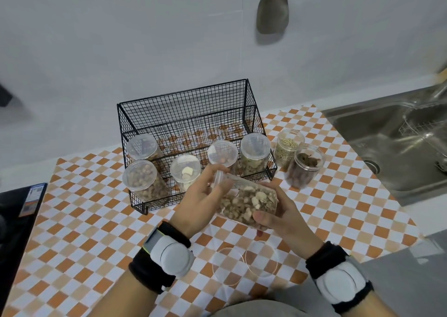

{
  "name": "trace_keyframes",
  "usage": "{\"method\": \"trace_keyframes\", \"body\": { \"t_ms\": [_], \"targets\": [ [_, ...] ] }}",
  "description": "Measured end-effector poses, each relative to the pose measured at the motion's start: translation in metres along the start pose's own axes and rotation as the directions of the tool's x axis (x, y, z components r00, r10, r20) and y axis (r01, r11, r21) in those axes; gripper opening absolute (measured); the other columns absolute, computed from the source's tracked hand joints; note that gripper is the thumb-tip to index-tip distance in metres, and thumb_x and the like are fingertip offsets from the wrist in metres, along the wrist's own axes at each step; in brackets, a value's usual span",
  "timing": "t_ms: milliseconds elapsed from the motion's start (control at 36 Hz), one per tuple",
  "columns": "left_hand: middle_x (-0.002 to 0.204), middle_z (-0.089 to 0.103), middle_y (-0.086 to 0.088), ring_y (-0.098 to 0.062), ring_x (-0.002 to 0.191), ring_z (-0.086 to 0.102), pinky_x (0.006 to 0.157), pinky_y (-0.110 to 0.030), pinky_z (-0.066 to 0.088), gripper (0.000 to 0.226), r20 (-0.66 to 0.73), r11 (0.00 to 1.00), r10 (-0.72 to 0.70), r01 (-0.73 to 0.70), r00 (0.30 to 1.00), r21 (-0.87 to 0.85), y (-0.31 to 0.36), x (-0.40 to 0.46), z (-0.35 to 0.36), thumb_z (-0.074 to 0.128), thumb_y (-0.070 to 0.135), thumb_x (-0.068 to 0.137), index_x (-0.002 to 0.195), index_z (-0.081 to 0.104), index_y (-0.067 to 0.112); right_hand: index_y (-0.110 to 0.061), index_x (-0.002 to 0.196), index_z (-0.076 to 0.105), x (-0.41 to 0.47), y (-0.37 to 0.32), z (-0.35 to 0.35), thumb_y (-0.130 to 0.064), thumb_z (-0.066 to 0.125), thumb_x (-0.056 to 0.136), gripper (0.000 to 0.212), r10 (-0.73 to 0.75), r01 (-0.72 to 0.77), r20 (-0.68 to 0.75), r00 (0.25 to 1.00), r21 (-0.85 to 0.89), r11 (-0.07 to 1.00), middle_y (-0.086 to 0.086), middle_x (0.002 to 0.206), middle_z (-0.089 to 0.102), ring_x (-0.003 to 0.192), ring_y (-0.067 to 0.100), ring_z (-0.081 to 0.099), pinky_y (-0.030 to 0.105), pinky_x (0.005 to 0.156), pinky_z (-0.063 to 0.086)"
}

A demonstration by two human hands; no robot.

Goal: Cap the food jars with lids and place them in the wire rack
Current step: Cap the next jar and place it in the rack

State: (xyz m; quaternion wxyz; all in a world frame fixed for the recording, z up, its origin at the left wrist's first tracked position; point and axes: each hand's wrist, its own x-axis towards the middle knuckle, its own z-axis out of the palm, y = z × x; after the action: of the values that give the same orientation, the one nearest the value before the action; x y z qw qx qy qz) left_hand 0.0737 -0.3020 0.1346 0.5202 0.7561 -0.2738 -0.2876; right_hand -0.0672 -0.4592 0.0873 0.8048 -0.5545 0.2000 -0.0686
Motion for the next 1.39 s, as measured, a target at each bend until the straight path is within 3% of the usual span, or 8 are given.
{"method": "trace_keyframes", "body": {
  "t_ms": [139,556,667,750,973,1084,1223,1389],
  "targets": [
    [0.092,0.067,0.016,-0.002,0.077,0.066,0.062,-0.014,0.047,0.029,-0.015,0.998,0.047,-0.046,0.999,0.034,-0.004,-0.001,-0.001,0.057,0.042,0.098,0.125,0.053,0.030,-0.033,0.116,0.066,-0.001,-0.002,0.001,-0.055,0.087,0.068,0.057,0.050,-0.050,0.014,0.999,-0.018,0.999,0.011,0.107,0.073,0.076,0.028,0.072,0.034,0.050,0.056],
    [0.117,0.064,0.009,-0.016,0.099,0.065,0.085,-0.030,0.053,0.039,-0.043,0.971,0.192,-0.184,0.980,0.156,-0.015,0.004,-0.004,0.049,0.065,0.090,0.122,0.054,0.043,-0.007,0.107,0.077,0.003,-0.017,0.008,-0.086,0.045,0.080,0.089,0.486,-0.501,0.177,0.856,0.051,0.864,0.018,0.077,0.063,0.053,0.028,0.055,0.021,0.036,0.031],
    [0.089,0.068,0.014,-0.011,0.076,0.067,0.066,-0.031,0.054,0.045,-0.095,0.990,0.128,-0.122,0.987,0.064,-0.010,0.006,-0.001,0.048,0.071,0.086,0.116,0.059,0.039,-0.023,0.144,0.051,0.003,-0.010,0.011,-0.086,0.060,0.074,0.095,0.279,-0.283,0.123,0.952,0.014,0.959,0.011,0.115,0.071,0.079,0.026,0.071,0.029,0.056,0.054],
    [0.089,0.071,0.012,-0.014,0.078,0.071,0.069,-0.037,0.060,0.047,-0.123,0.997,0.053,-0.060,0.991,-0.052,-0.008,0.007,0.001,0.047,0.069,0.084,0.112,0.061,0.034,-0.035,0.152,0.025,-0.002,-0.008,0.012,-0.052,0.075,0.083,0.087,-0.060,0.059,0.002,0.998,-0.182,0.981,-0.003,0.135,0.059,0.113,0.010,0.068,0.023,0.083,0.058],
    [0.099,0.071,0.010,-0.017,0.094,0.070,0.078,-0.044,0.060,0.036,-0.116,0.997,0.043,-0.050,0.992,-0.064,-0.005,0.009,0.002,0.046,0.057,0.093,0.115,0.062,0.033,-0.024,0.128,0.037,-0.003,-0.007,0.018,-0.047,0.066,0.085,0.057,-0.178,0.175,0.006,0.984,-0.226,0.958,-0.024,0.109,0.068,0.109,0.010,0.069,0.028,0.083,0.059],
    [0.092,0.066,0.026,0.002,0.084,0.064,0.069,-0.011,0.047,0.041,-0.121,0.986,0.163,-0.157,0.979,0.053,-0.003,0.004,0.003,0.043,0.061,0.095,0.118,0.060,0.032,-0.022,0.124,0.048,-0.001,-0.013,0.024,-0.058,0.060,0.087,0.053,0.018,-0.031,-0.120,0.993,-0.102,0.994,-0.007,0.093,0.076,0.084,0.016,0.075,0.025,0.063,0.053],
    [0.112,0.060,0.016,-0.003,0.101,0.058,0.079,-0.028,0.050,0.038,-0.057,0.934,0.268,-0.245,0.962,0.261,-0.006,0.005,0.001,0.039,0.064,0.094,0.120,0.056,0.042,-0.006,0.093,0.070,0.005,-0.017,0.020,-0.078,0.053,0.080,0.075,0.544,-0.541,0.049,0.838,0.207,0.815,0.009,0.063,0.059,0.037,0.016,0.043,0.013,0.036,0.021],
    [0.109,0.066,0.010,-0.007,0.088,0.064,0.071,-0.022,0.051,0.036,-0.099,0.974,0.197,-0.183,0.975,0.132,-0.006,0.007,0.001,0.045,0.061,0.093,0.117,0.060,0.039,-0.016,0.128,0.067,0.006,-0.014,0.012,-0.086,0.042,0.085,0.086,0.437,-0.455,0.147,0.887,0.131,0.881,0.016,0.098,0.071,0.056,0.026,0.059,0.019,0.037,0.037]
  ]
}}
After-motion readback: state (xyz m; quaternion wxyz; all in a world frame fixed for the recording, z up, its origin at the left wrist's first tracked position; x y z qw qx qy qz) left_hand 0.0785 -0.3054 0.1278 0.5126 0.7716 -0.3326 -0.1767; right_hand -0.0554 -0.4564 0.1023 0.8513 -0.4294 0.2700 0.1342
